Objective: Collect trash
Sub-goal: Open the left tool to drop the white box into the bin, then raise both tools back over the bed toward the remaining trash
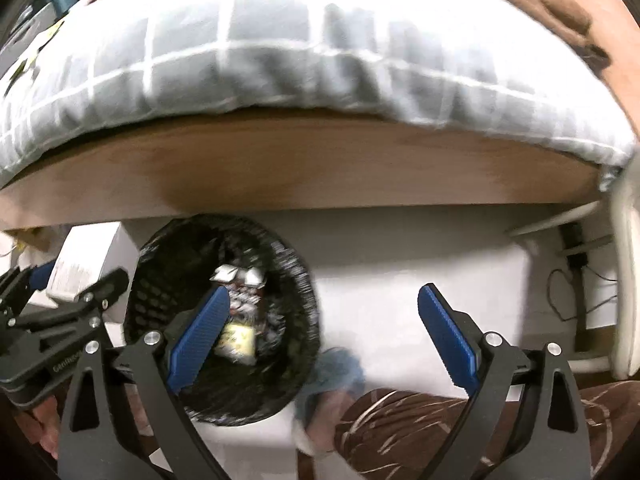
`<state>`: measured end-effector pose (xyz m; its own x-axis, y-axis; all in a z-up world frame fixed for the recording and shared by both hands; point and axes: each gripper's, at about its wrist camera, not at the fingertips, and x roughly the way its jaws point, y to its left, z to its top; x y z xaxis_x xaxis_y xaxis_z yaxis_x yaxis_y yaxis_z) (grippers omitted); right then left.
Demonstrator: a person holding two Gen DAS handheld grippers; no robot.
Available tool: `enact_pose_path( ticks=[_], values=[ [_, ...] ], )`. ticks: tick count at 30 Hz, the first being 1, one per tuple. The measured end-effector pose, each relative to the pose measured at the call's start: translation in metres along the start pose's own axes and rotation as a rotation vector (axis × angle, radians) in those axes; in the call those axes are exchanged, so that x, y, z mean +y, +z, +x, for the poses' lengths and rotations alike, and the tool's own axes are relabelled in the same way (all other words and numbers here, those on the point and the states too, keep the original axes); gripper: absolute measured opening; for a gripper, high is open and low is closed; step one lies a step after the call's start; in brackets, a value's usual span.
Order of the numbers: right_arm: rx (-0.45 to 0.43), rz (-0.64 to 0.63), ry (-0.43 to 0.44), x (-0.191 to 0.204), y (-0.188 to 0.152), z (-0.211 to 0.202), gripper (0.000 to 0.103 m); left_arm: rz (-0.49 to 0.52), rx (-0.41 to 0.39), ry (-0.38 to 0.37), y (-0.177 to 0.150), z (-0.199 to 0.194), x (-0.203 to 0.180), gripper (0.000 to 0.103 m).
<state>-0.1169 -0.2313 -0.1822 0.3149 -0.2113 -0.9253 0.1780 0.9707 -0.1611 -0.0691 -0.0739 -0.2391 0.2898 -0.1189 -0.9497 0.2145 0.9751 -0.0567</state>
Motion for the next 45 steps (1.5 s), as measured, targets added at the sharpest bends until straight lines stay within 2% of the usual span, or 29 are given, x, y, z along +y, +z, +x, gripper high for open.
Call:
enact_pose_path(
  ticks=[6, 11, 12, 15, 22, 29, 32, 36, 45],
  values=[
    [0.000, 0.041, -0.025, -0.021, -0.003, 0.000, 0.092, 0.047, -0.006, -0.016, 0.002, 0.000, -0.023, 0.075],
    [-0.018, 0.029, -0.029, -0.020, -0.002, -0.002, 0.092, 0.071, -0.020, -0.003, -0.001, 0.003, -0.028, 0.076],
    [-0.021, 0.025, -0.029, -0.018, -0.002, -0.002, 0.092, 0.075, -0.026, 0.006, -0.001, 0.004, -0.029, 0.077],
    [-0.027, 0.010, -0.027, -0.013, -0.002, -0.004, 0.092, 0.070, -0.038, 0.019, -0.001, 0.001, -0.028, 0.093],
    [-0.043, -0.028, -0.013, 0.003, 0.001, -0.007, 0.092, 0.055, -0.080, 0.067, 0.003, -0.010, -0.012, 0.096],
    [-0.136, -0.064, 0.031, 0.029, 0.017, -0.035, 0.092, -0.001, -0.153, 0.104, 0.010, -0.042, 0.020, 0.096],
    [-0.178, -0.073, 0.043, 0.038, 0.024, -0.050, 0.092, -0.032, -0.197, 0.094, 0.014, -0.065, 0.033, 0.096],
    [-0.253, -0.079, 0.059, 0.047, 0.037, -0.074, 0.092, -0.062, -0.248, 0.122, 0.021, -0.091, 0.049, 0.096],
    [-0.381, -0.044, 0.079, 0.045, 0.071, -0.113, 0.092, -0.124, -0.362, 0.133, 0.040, -0.142, 0.078, 0.096]
  ],
)
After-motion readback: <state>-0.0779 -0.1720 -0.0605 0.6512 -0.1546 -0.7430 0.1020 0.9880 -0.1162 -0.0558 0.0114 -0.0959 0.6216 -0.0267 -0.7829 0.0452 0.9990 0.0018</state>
